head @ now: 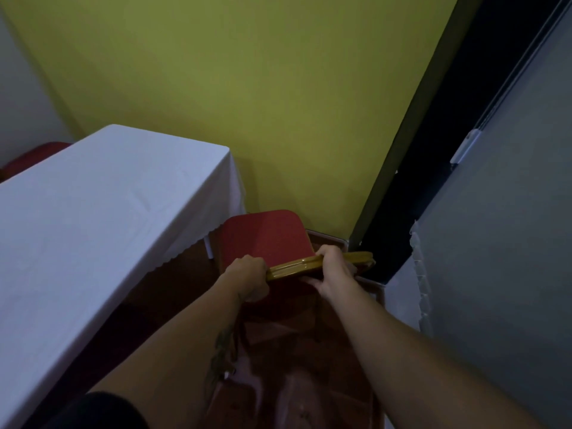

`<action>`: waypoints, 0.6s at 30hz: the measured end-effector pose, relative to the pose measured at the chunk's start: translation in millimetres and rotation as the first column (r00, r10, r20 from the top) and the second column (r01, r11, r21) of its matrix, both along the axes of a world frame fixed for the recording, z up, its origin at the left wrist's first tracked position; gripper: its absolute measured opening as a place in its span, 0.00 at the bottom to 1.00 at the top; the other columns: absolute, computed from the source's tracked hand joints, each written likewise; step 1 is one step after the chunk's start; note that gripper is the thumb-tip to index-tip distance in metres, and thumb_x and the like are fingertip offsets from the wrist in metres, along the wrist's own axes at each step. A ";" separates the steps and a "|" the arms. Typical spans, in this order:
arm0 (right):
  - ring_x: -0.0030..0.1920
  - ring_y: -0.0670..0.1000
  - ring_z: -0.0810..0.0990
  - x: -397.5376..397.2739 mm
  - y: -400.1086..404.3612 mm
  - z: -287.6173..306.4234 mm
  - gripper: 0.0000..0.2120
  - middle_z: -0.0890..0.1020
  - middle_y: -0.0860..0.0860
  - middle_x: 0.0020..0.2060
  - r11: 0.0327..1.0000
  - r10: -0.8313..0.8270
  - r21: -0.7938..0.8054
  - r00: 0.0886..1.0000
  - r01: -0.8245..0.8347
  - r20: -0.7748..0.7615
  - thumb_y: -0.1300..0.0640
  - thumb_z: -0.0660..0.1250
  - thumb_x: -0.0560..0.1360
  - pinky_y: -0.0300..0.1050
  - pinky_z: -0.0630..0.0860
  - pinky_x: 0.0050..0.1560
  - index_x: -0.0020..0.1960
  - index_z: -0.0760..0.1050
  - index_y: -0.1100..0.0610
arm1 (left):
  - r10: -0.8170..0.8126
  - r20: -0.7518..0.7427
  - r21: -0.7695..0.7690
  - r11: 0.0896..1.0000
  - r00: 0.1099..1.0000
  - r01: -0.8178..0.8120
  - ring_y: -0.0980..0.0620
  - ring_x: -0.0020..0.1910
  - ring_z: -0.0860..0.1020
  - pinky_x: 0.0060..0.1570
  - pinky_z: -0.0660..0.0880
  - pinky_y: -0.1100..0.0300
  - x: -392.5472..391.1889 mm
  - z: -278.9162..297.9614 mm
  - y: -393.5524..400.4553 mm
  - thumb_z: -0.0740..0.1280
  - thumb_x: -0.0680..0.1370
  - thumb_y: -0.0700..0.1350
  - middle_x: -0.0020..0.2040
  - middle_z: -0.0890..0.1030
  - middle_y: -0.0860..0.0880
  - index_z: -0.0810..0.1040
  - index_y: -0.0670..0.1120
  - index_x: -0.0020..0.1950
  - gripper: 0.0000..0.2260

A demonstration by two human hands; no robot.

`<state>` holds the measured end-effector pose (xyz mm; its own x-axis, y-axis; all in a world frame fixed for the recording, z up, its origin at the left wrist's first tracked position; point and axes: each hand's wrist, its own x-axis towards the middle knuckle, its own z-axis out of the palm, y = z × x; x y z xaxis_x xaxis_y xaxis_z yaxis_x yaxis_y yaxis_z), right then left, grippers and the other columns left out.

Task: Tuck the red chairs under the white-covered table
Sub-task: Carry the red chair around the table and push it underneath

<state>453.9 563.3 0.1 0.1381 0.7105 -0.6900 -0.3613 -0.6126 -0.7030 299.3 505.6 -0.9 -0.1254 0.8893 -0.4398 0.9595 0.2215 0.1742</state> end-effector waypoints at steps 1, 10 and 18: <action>0.48 0.60 0.80 2.3 1.3 2.5 0.28 0.76 0.61 0.53 1.000 -0.003 -0.004 1.000 0.004 0.022 0.69 0.66 0.68 0.68 0.82 0.45 0.67 0.65 0.60 | -0.010 0.000 0.004 1.000 1.000 0.010 0.42 0.55 0.80 0.49 0.77 0.53 4.2 0.9 -0.6 0.65 0.75 0.44 0.57 0.80 0.43 0.79 0.44 0.58 0.13; 0.44 0.59 0.80 48.7 19.0 11.8 0.22 0.75 0.59 0.45 0.987 0.153 0.036 0.982 -0.158 0.107 0.69 0.61 0.69 0.62 0.82 0.36 0.63 0.71 0.64 | -0.093 0.045 -0.004 0.996 0.995 0.093 0.45 0.48 0.77 0.46 0.75 0.54 53.9 9.3 -3.8 0.65 0.76 0.46 0.51 0.77 0.45 0.78 0.44 0.59 0.13; 0.39 0.59 0.80 68.6 67.6 -3.7 0.10 0.75 0.59 0.41 0.926 0.358 0.061 0.917 -0.373 0.176 0.66 0.65 0.68 0.53 0.81 0.25 0.49 0.72 0.63 | -0.005 0.064 -0.060 0.998 0.998 0.009 0.43 0.52 0.80 0.45 0.75 0.54 80.4 16.9 11.7 0.66 0.76 0.45 0.58 0.80 0.43 0.78 0.43 0.62 0.15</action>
